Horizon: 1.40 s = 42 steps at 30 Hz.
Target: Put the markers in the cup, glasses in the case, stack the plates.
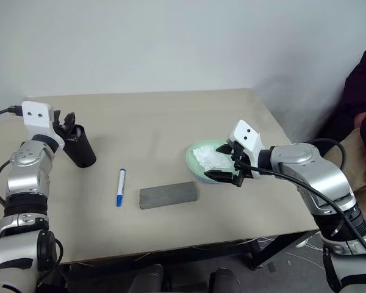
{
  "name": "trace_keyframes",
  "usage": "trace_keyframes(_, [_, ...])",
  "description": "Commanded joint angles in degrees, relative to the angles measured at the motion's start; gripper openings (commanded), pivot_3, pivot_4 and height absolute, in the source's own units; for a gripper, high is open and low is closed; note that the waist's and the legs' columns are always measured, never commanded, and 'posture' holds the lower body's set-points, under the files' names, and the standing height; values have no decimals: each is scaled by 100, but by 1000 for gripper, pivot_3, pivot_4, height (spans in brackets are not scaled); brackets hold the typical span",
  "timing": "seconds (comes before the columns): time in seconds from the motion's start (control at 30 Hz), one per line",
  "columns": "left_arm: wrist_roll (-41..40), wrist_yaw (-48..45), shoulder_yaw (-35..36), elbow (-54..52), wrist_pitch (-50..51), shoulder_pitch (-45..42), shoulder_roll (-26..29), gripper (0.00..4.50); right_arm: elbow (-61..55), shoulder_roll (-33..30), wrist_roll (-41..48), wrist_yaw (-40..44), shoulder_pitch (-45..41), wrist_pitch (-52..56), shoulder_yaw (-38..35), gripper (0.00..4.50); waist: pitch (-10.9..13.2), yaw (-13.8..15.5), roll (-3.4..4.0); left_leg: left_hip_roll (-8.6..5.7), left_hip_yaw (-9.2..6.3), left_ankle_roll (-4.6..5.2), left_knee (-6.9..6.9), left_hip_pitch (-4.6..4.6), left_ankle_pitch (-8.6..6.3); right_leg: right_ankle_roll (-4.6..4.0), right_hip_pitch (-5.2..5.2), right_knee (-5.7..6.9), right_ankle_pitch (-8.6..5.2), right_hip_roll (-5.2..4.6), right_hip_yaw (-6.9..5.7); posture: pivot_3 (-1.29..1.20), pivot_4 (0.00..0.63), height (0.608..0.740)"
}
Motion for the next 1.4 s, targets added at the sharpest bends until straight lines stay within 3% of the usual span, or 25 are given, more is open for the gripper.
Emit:
trace_keyframes(0.03, [-11, -68, -14, -420, 116, -175, 137, 2059, -71, -14, 43, -37, -159, -52, -240, 4500, 0, -1, 0, 0, 0, 0, 1, 0, 0, 1, 0, 0, 0, 0, 0, 0, 0, 740])
trace_keyframes(0.2, [-262, -229, -188, -1440, 1416, -367, 55, 2059, -53, -47, 29, -10, -132, -72, -248, 4500, 1, 4, -5, 0, -1, 0, -1, -1, 0, 1, -1, 0, 0, 0, 0, 0, 0, 740])
trace_keyframes(0.43, [-452, 176, -800, -3449, 4667, -718, -315, 2059, -84, -18, 24, -47, -101, -85, -246, 4500, 1, -5, -8, -1, -2, 0, 3, 0, 0, 9, 7, 1, -3, 0, 0, 0, 0, 740])
trace_keyframes(0.53, [66, 675, -1267, -3592, 5801, -727, -262, 2059, -112, 44, 34, -99, -77, -104, -243, 4500, 1, -32, 0, -2, -2, 0, -1, 4, 1, 11, 11, 4, -2, 4, 6, 0, 0, 740])
trace_keyframes(0.77, [121, 904, -1396, -3403, 7809, -1022, -389, 2059, -137, 100, 50, -106, -104, -76, -219, 4500, 4, -12, -6, -8, -10, 0, -3, 3, 1, 16, 4, 6, 0, 10, 17, 0, 0, 740])
trace_keyframes(0.97, [73, 1051, -1152, -3260, 8719, -893, -680, 2059, -127, 116, 54, -74, -141, -72, -209, 4500, 4, -4, -9, -15, -19, 1, 3, 4, 1, 11, 2, 3, -2, 2, 11, 0, 0, 740])
trace_keyframes(1.2, [-196, 1207, -937, -3329, 8819, -559, -1275, 2059, -133, 104, 74, -41, -182, -38, -208, 4500, 5, -6, -9, -15, -19, 0, -4, 3, 1, 10, 4, 4, -2, 4, 12, 0, 0, 740])
trace_keyframes(1.4, [-291, 1462, -1271, -3297, 8819, -302, -1176, 2059, -142, 89, 68, -36, -166, -27, -221, 4500, 4, -10, -9, -15, -19, 0, -1, 3, 1, 10, 5, 4, -1, 4, 14, 0, 0, 740])
